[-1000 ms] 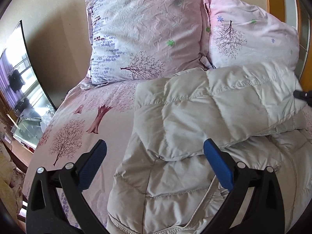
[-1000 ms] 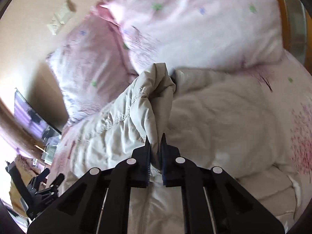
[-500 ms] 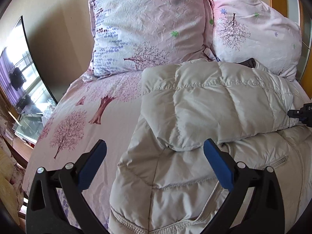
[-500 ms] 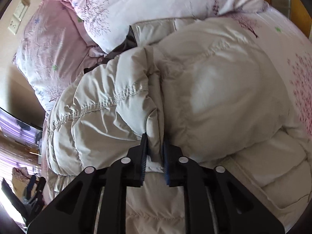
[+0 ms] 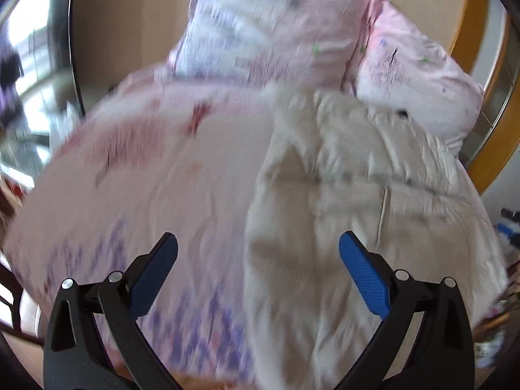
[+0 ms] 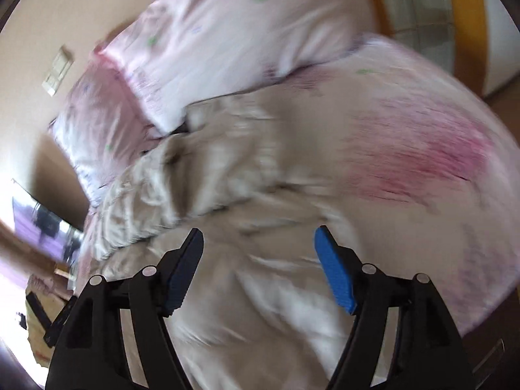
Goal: Fold large clothes
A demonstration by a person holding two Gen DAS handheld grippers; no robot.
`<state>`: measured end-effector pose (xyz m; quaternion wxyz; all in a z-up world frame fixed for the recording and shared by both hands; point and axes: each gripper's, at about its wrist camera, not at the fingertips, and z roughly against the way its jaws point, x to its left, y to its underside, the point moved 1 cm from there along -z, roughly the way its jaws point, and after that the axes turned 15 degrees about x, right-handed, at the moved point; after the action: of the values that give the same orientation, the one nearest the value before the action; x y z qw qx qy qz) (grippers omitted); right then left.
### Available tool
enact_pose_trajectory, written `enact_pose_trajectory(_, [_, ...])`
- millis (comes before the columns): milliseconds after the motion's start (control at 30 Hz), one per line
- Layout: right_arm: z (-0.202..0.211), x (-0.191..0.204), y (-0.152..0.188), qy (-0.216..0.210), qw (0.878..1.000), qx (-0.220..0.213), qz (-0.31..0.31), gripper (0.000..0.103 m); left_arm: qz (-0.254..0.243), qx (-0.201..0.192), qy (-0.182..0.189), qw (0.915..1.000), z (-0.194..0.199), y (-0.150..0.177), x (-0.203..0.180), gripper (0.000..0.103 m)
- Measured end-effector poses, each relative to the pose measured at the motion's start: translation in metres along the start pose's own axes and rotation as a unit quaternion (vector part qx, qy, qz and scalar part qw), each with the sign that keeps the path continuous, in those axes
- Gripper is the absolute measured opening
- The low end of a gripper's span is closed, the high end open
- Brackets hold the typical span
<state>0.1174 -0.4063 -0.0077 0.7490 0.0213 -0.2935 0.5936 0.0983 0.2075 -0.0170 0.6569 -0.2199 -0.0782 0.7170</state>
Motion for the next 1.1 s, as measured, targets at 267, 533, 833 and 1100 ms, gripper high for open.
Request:
enact_pose_trajectory(267, [0.002, -0.076, 0.034, 0.004, 0.991, 0.109, -0.08, 0.086, 0.028, 0.06, 0.046, 0.9968, -0.003, 0.032, 0.01, 0.101])
enact_pose_trajectory(533, [-0.012, -0.099, 0.048, -0.118, 0.976, 0.151, -0.101, 0.085, 0.001, 0.093, 0.128, 0.9873, -0.016, 0.034, 0.0, 0.101])
enact_pose_trajectory(833, [-0.023, -0.076, 0.065, -0.14, 0.972, 0.182, -0.042, 0.078, -0.005, 0.127, 0.185, 0.9746, -0.031, 0.045, -0.014, 0.101])
enact_pose_trajectory(1100, [-0.034, -0.063, 0.076, -0.174, 0.968, 0.18, -0.019, 0.065, 0.004, 0.125, 0.215, 0.9686, -0.031, 0.049, -0.016, 0.095])
